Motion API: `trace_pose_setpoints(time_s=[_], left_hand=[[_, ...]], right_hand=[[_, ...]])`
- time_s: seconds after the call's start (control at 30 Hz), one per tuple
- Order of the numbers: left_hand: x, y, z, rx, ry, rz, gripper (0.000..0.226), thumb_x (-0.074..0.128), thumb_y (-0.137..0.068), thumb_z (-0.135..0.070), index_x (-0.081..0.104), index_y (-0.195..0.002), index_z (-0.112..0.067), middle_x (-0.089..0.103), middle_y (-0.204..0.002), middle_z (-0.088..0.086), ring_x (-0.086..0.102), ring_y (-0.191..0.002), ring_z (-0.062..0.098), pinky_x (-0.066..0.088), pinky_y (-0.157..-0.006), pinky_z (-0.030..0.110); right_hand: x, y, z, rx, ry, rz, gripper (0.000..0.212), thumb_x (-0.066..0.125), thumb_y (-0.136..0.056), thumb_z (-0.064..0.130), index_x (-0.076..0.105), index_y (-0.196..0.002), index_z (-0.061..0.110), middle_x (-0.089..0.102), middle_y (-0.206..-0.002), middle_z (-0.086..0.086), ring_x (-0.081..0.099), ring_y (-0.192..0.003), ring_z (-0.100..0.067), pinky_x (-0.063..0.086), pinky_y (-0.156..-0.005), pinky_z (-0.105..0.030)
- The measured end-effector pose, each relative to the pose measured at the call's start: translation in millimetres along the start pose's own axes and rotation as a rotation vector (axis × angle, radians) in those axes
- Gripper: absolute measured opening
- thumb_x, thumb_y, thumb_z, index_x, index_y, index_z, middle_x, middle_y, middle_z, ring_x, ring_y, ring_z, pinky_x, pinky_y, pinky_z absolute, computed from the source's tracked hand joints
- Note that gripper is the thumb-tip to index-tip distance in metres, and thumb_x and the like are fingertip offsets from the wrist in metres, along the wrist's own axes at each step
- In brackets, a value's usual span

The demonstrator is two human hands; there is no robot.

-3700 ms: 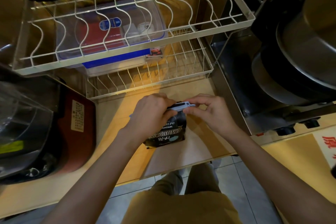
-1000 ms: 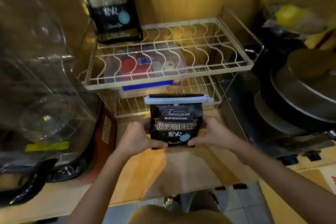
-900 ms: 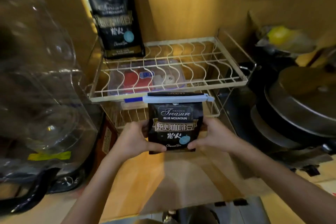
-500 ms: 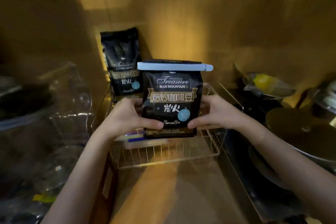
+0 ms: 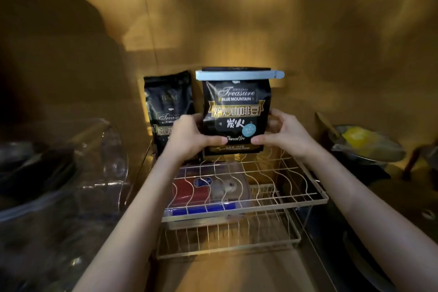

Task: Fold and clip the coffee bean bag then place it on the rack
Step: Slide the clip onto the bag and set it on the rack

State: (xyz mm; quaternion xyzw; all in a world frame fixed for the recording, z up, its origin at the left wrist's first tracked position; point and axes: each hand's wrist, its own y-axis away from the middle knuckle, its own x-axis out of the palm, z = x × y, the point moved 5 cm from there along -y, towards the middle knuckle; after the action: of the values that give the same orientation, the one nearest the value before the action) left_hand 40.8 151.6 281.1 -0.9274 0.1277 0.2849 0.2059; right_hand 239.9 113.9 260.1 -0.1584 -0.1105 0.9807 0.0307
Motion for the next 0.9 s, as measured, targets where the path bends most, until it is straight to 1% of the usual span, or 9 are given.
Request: trace_pose_setpoints(time_s=[0.13, 0.23, 0.27, 0.37, 0.53, 0.67, 0.7, 0.8, 0.9], left_hand=[[21, -9, 24, -0.039, -0.018, -0.029, 0.059, 0.081, -0.062, -0.017, 0.056, -0.113, -0.006, 0.063, -0.106, 0.0, 0.055, -0.089, 0.011, 0.045, -0.076, 0.02], [33, -16, 47, -0.083, 0.032, -0.064, 0.055, 0.079, -0.065, -0.014, 0.056, -0.114, -0.007, 0.065, -0.109, 0.001, 0.057, -0.093, 0.012, 0.043, -0.08, 0.017], [38, -19, 55, -0.097, 0.041, -0.075, 0.055, 0.079, -0.065, -0.014, 0.056, -0.114, -0.007, 0.066, -0.111, 0.006, 0.06, -0.096, 0.015, 0.043, -0.08, 0.016], [48, -26, 75, -0.133, 0.022, -0.118, 0.062, 0.078, -0.067, -0.016, 0.051, -0.121, -0.004, 0.066, -0.114, 0.013, 0.06, -0.103, 0.022, 0.039, -0.078, 0.011], [61, -27, 84, -0.123, -0.05, -0.206, 0.077, 0.072, -0.075, -0.017, 0.029, -0.138, -0.008, 0.059, -0.125, 0.014, 0.054, -0.115, 0.025, 0.036, -0.09, 0.017], [70, -21, 76, 0.054, -0.121, -0.323, 0.077, 0.065, -0.078, -0.003, 0.018, -0.14, -0.005, 0.04, -0.141, 0.021, 0.039, -0.13, 0.027, 0.019, -0.103, 0.013], [73, -21, 74, 0.099, -0.176, -0.324, 0.078, 0.064, -0.079, -0.001, 0.016, -0.14, -0.006, 0.031, -0.146, 0.02, 0.03, -0.135, 0.027, 0.016, -0.107, 0.017], [82, -25, 76, 0.2, -0.451, -0.302, 0.081, 0.07, -0.069, 0.006, 0.028, -0.138, -0.007, 0.023, -0.148, 0.023, 0.02, -0.137, 0.031, 0.02, -0.106, 0.038], [93, -28, 80, 0.217, -0.666, -0.24, 0.1, 0.082, -0.046, 0.009, 0.034, -0.133, -0.006, 0.032, -0.144, 0.02, 0.024, -0.132, 0.028, 0.027, -0.101, 0.038]], right_hand=[[10, -19, -38, 0.084, 0.0, -0.015, 0.066, 0.075, -0.066, -0.002, 0.045, -0.124, 0.01, 0.058, -0.12, -0.009, 0.057, -0.109, -0.02, 0.054, -0.081, -0.021], [18, -31, -63, 0.144, 0.037, -0.014, 0.071, 0.08, -0.063, 0.011, 0.048, -0.125, 0.016, 0.058, -0.126, -0.01, 0.051, -0.119, -0.025, 0.043, -0.099, -0.048], [20, -35, -69, 0.16, 0.032, -0.015, 0.07, 0.08, -0.062, 0.011, 0.049, -0.124, 0.018, 0.06, -0.124, -0.009, 0.051, -0.119, -0.025, 0.041, -0.101, -0.051], [28, -47, -82, 0.206, 0.005, -0.012, 0.063, 0.075, -0.066, 0.001, 0.049, -0.121, 0.018, 0.063, -0.114, -0.002, 0.054, -0.116, -0.023, 0.044, -0.099, -0.044], [30, -56, -98, 0.239, -0.017, -0.051, 0.079, 0.076, -0.066, 0.004, 0.037, -0.133, 0.019, 0.057, -0.129, -0.007, 0.049, -0.121, -0.022, 0.041, -0.102, -0.05], [31, -59, -102, 0.228, -0.019, -0.081, 0.083, 0.076, -0.068, 0.009, 0.032, -0.137, 0.018, 0.057, -0.129, -0.008, 0.05, -0.121, -0.022, 0.04, -0.102, -0.051], [31, -61, -104, 0.225, -0.02, -0.081, 0.083, 0.076, -0.068, 0.011, 0.031, -0.138, 0.017, 0.057, -0.129, -0.008, 0.051, -0.12, -0.022, 0.041, -0.102, -0.052], [33, -65, -103, 0.215, -0.018, -0.075, 0.081, 0.076, -0.069, 0.014, 0.032, -0.137, 0.017, 0.059, -0.127, -0.006, 0.054, -0.117, -0.02, 0.046, -0.096, -0.046], [35, -68, -102, 0.201, -0.009, -0.095, 0.077, 0.074, -0.073, 0.012, 0.031, -0.137, 0.017, 0.058, -0.119, -0.001, 0.053, -0.111, -0.017, 0.047, -0.088, -0.033]])
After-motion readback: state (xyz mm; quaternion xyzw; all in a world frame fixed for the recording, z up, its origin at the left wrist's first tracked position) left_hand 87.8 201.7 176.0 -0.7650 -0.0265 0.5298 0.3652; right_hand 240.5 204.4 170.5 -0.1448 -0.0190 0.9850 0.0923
